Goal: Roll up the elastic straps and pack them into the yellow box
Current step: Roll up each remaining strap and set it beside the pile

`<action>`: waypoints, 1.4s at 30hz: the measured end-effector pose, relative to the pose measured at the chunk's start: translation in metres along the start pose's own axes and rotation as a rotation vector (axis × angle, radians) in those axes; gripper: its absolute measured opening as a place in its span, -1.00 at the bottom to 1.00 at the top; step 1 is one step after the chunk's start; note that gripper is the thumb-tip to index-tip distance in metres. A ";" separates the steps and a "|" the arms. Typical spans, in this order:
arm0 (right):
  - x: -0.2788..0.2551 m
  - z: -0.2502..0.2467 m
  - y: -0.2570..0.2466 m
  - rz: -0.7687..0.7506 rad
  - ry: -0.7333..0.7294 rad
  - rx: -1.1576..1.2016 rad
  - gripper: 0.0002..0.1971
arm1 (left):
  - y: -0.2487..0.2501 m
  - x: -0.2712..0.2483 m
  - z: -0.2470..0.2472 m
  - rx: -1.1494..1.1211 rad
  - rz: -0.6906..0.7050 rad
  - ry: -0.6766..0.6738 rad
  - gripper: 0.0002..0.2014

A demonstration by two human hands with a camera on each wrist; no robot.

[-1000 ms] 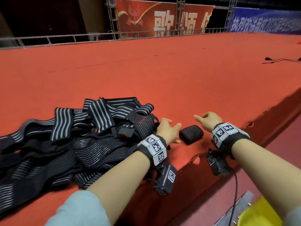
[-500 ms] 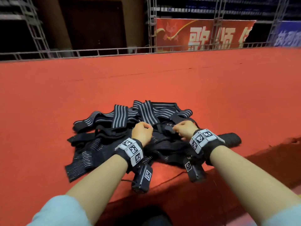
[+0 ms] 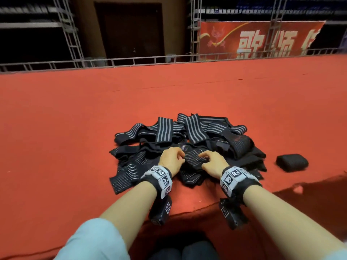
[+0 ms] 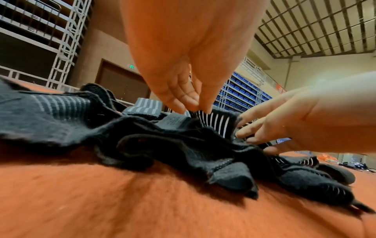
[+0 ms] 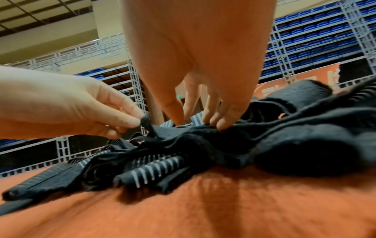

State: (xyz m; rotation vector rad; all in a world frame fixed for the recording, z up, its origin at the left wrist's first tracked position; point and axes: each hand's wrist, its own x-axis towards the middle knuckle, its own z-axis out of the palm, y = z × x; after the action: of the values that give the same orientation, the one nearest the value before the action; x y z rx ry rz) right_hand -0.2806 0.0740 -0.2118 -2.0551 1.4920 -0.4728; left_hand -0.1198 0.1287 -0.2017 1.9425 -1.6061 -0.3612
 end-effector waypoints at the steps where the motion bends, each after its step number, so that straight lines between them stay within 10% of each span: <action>1: 0.000 -0.004 0.007 0.018 0.039 0.040 -0.57 | 0.002 0.003 0.000 0.040 0.024 0.025 -0.91; 7: 0.003 -0.036 0.050 0.173 0.261 0.135 -0.56 | 0.015 0.020 -0.023 0.237 0.158 0.010 -0.92; 14: 0.032 -0.053 0.071 0.269 0.112 0.221 -0.48 | 0.013 0.016 0.014 0.353 0.189 -0.353 -0.29; 23: 0.052 -0.028 0.088 0.249 0.004 0.205 -0.20 | 0.000 0.037 0.042 0.388 0.129 -0.216 -0.80; 33: 0.101 -0.010 0.068 0.168 -0.044 0.183 -0.29 | -0.025 0.078 0.047 0.394 -0.034 -0.134 -0.77; 42: 0.072 -0.056 0.082 0.241 0.122 0.379 -0.52 | -0.013 0.060 0.002 0.339 0.030 -0.362 -0.72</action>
State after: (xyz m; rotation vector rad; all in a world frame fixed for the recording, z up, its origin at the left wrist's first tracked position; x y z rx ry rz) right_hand -0.3510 -0.0254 -0.2208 -1.5573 1.5566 -0.7306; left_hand -0.0970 0.0721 -0.2017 2.1935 -2.0352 -0.4758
